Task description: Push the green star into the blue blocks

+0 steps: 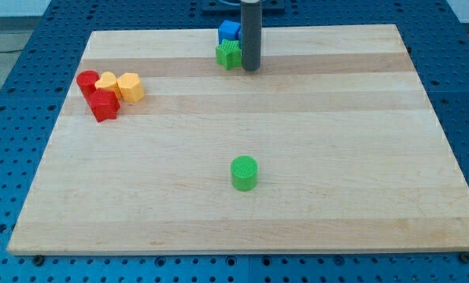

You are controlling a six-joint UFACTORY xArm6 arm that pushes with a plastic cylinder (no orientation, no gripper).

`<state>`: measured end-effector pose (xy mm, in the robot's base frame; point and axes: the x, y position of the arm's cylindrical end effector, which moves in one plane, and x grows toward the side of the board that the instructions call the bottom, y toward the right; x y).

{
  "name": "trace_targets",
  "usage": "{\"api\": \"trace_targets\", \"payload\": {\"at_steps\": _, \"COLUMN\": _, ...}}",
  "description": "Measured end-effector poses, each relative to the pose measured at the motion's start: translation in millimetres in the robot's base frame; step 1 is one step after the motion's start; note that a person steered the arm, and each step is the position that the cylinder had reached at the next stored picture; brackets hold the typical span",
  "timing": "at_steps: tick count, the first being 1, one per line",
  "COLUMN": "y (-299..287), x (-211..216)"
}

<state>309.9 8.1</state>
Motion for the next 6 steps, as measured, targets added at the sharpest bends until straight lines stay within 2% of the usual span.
{"api": "trace_targets", "payload": {"at_steps": 2, "y": -45, "x": 2}}
{"api": "trace_targets", "payload": {"at_steps": 4, "y": -45, "x": -29}}
{"api": "trace_targets", "payload": {"at_steps": 5, "y": -45, "x": -25}}
{"api": "trace_targets", "payload": {"at_steps": 6, "y": -45, "x": 23}}
